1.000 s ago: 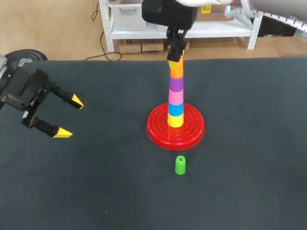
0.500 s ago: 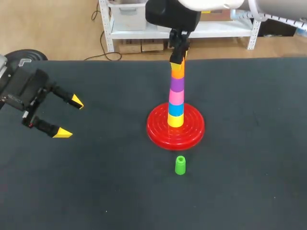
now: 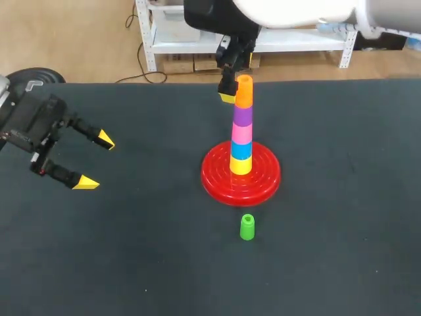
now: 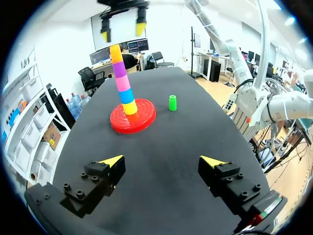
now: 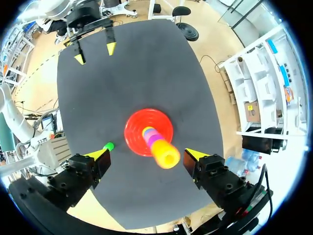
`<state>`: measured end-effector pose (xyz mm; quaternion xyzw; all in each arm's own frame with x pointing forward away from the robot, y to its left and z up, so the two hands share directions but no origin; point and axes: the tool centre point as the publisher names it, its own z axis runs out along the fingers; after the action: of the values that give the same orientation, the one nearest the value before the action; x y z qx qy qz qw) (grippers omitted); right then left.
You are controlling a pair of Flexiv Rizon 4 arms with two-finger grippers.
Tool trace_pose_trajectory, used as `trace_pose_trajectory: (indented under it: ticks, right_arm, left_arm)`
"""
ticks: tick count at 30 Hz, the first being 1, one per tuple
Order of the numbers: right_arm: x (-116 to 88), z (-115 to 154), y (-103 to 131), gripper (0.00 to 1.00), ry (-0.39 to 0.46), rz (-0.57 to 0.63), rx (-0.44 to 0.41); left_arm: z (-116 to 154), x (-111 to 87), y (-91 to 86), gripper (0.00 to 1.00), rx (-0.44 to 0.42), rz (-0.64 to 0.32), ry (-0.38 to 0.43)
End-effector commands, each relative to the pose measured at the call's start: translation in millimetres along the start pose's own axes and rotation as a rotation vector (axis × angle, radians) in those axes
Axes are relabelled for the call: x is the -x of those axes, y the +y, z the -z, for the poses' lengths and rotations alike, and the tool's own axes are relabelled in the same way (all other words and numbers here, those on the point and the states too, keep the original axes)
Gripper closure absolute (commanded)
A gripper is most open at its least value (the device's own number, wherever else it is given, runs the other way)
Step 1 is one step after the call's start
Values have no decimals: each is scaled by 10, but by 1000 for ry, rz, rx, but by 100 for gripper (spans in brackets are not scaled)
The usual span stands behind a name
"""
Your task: Pick up and stack the cylinders on the red base in this order: pink,purple,orange,green
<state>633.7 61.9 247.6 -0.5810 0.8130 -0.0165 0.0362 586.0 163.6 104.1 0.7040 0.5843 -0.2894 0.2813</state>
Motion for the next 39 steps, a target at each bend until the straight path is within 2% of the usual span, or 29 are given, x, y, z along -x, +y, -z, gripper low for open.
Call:
trace_pose_trajectory:
  ticks: [1, 10, 16, 24, 30, 39]
  right_arm:
    - [-220, 73, 404, 0, -25, -1, -141]
    - [-458, 60, 913, 0, -23, -8, -175]
    - [-522, -173, 1088, 0, -38, -11, -143]
    - [-537, -635, 1200, 0, -68, -19, -51]
    - [-544, -995, 1249, 0, -35, -15, -6]
    - [-600, -1460, 1282, 0, -57, -37, 98]
  left_arm:
    - [0, -10, 0, 0, 1, -2, -1]
    - [0, -10, 0, 0, 1, -2, -1]
    - [0, -10, 0, 0, 1, -2, -1]
    - [0, -10, 0, 0, 1, -2, -1]
    - [0, -10, 0, 0, 1, -2, -1]
    - [0, -10, 0, 0, 1, -2, -1]
